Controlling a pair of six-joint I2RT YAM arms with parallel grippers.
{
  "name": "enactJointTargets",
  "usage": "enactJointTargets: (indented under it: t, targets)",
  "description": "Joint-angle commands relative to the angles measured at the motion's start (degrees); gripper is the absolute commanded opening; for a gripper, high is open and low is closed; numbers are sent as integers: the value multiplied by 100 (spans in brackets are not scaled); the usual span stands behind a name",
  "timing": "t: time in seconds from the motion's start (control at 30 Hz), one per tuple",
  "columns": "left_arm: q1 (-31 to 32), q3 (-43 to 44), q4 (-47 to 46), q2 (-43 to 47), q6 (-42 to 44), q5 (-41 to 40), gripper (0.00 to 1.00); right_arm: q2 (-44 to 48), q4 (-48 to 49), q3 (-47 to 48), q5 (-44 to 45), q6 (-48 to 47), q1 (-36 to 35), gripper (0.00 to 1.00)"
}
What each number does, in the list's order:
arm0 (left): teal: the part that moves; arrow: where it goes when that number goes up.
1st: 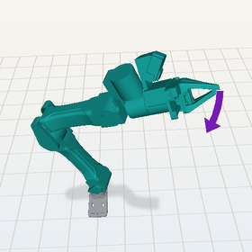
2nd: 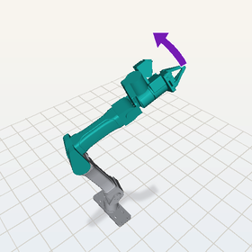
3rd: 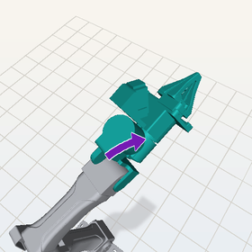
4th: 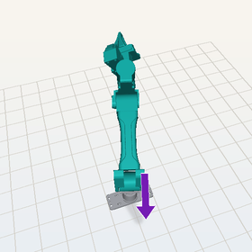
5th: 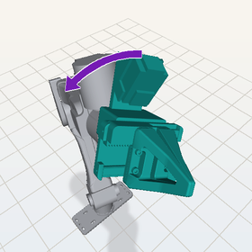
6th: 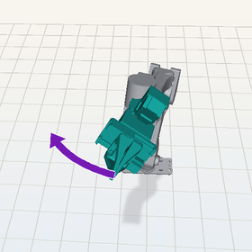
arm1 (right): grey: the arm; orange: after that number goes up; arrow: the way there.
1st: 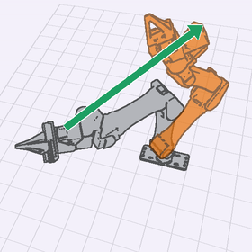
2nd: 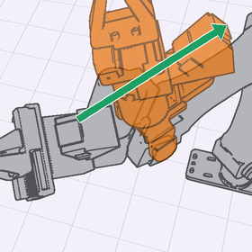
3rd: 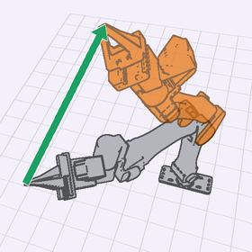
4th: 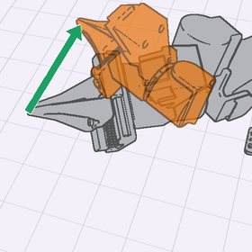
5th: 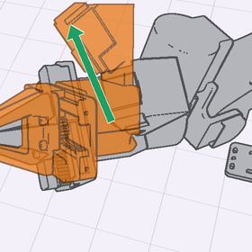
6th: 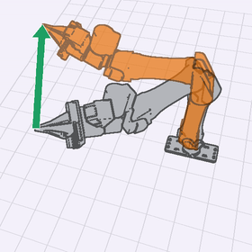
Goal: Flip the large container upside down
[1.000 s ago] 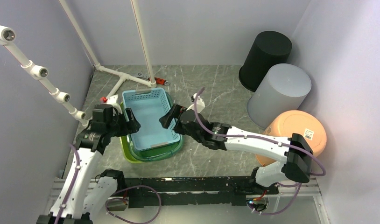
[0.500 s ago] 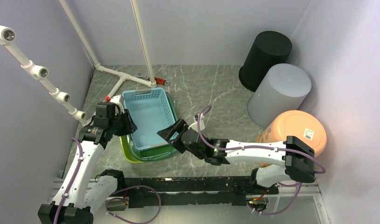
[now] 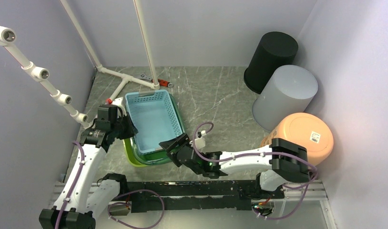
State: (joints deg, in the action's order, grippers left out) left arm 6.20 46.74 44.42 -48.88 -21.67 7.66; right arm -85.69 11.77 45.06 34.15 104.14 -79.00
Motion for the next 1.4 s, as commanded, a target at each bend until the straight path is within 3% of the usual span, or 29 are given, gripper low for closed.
enactJointTargets:
  t: [0.0,0.33,0.63,0.87,1.2,1.37]
  targets:
    - [14,177,-155,53,75,149,22,-192,644,-123,393,391,-10,69]
    - [13,177,-169,140,86,195,19,-696,2124,-683,180,387,288,60]
    - [14,130,-236,446,126,321,18,-1043,4436,-925,-216,-1138,483,51]
    - [13,98,-240,596,117,330,17,-993,5414,-1136,-196,-1696,484,46]
    - [13,81,-290,547,157,456,18,-745,5668,-1229,70,-2183,403,51]
    - [12,55,-337,597,183,549,17,-648,5738,-1281,223,-2532,384,46]
